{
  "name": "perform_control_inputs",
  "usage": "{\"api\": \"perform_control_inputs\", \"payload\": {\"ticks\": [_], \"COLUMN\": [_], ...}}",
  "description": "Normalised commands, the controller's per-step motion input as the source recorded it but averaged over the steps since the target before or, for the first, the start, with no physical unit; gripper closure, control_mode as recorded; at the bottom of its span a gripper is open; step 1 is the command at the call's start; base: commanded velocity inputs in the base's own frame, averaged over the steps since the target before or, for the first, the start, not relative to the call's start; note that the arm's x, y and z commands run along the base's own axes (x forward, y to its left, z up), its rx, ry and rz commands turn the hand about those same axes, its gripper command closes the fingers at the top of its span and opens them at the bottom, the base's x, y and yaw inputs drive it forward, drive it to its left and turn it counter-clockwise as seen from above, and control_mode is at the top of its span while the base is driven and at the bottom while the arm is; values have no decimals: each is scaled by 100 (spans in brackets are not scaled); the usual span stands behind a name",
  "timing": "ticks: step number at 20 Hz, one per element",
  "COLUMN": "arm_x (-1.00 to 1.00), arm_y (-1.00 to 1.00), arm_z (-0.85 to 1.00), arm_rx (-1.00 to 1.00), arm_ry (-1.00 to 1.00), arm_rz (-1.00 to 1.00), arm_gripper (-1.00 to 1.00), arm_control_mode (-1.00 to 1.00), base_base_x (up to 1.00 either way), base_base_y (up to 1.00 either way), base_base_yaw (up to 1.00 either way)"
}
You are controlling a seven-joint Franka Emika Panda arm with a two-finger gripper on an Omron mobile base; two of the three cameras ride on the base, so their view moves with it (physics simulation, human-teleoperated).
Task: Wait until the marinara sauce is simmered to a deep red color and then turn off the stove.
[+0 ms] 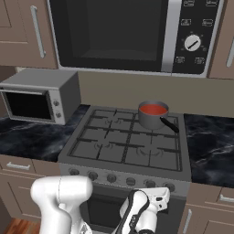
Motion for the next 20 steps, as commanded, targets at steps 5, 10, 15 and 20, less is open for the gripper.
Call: {"api": "perform_control_inputs", "payload": {"ticks": [5, 10, 15, 20], "arm_x": [0, 0, 0, 0], "arm_y": [0, 0, 0, 0], "arm_z": [0, 0, 0, 0], "arm_rx": [0, 0, 0, 0], "arm_ry": [0, 0, 0, 0], "arm_rz": [0, 0, 0, 0], "arm_gripper": [100, 100, 100, 100], "arm_control_mode": [-100, -100, -100, -100], "base_base_x": [0, 0, 0, 0], "base_base_y": [0, 0, 0, 0], "base_base_yaw": [0, 0, 0, 0]}}
